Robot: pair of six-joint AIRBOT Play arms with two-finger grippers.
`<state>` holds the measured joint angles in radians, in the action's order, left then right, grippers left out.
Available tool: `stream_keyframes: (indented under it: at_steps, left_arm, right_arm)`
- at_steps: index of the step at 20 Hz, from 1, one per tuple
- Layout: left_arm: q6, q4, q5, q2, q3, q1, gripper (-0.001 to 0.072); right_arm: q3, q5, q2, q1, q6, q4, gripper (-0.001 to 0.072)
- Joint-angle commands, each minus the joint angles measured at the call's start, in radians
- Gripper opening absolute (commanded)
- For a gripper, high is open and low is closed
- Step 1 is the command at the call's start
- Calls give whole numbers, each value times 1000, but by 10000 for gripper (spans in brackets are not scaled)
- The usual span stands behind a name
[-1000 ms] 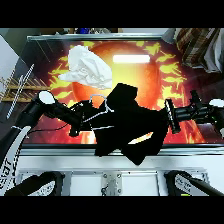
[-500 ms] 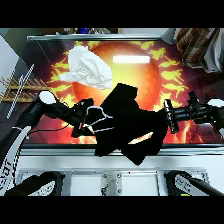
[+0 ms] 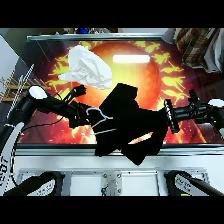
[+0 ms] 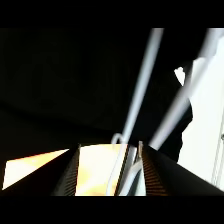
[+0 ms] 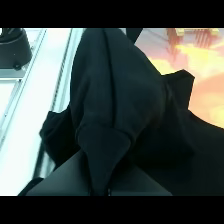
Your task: Fold the clothes and pants, and hang the long-sleeved shirts on hangers.
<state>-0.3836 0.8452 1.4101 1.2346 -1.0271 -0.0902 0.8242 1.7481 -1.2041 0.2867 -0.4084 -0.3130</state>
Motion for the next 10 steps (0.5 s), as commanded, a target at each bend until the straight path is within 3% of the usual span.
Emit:
stream_keyframes:
  at_steps: [1, 6, 10]
  left_arm:
    - [-138, 2, 1, 0, -6, 92, 381]
    - [-315, 2, -11, -14, -7, 213, 360]
    - [-388, 2, -72, -120, -7, 278, 360]
  right_arm:
    - [0, -6, 0, 0, 64, 8, 17]
    - [0, -6, 1, 0, 267, 155, 17]
    - [0, -102, 51, 0, 343, 186, 14]
